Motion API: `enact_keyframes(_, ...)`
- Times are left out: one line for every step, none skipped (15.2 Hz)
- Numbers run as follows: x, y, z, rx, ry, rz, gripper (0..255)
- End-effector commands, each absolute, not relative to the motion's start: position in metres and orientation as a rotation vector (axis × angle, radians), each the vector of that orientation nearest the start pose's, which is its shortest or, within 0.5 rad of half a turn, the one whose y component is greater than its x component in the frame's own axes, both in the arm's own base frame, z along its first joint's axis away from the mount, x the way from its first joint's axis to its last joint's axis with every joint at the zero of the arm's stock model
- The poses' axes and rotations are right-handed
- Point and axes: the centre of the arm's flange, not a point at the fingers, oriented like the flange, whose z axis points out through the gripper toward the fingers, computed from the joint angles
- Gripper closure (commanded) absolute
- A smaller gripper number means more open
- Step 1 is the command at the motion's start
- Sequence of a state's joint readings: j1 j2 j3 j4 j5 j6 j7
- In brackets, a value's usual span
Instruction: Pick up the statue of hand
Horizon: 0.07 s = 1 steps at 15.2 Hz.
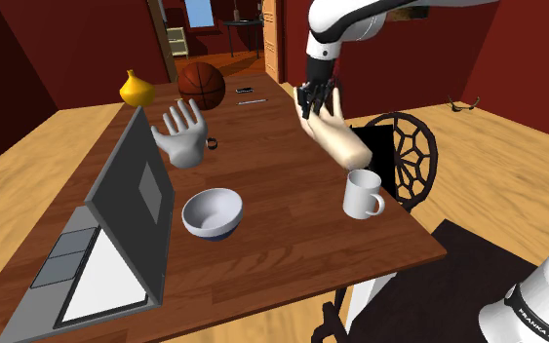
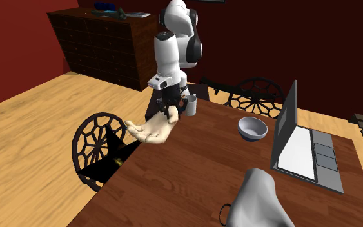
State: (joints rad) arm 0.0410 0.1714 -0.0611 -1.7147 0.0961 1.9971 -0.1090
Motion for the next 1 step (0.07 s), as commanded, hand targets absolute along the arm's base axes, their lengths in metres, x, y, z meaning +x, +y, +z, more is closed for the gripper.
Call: enact_keyframes(0.6252,-0.0045,0.4976,-3.063,-0.085,-0.183,255)
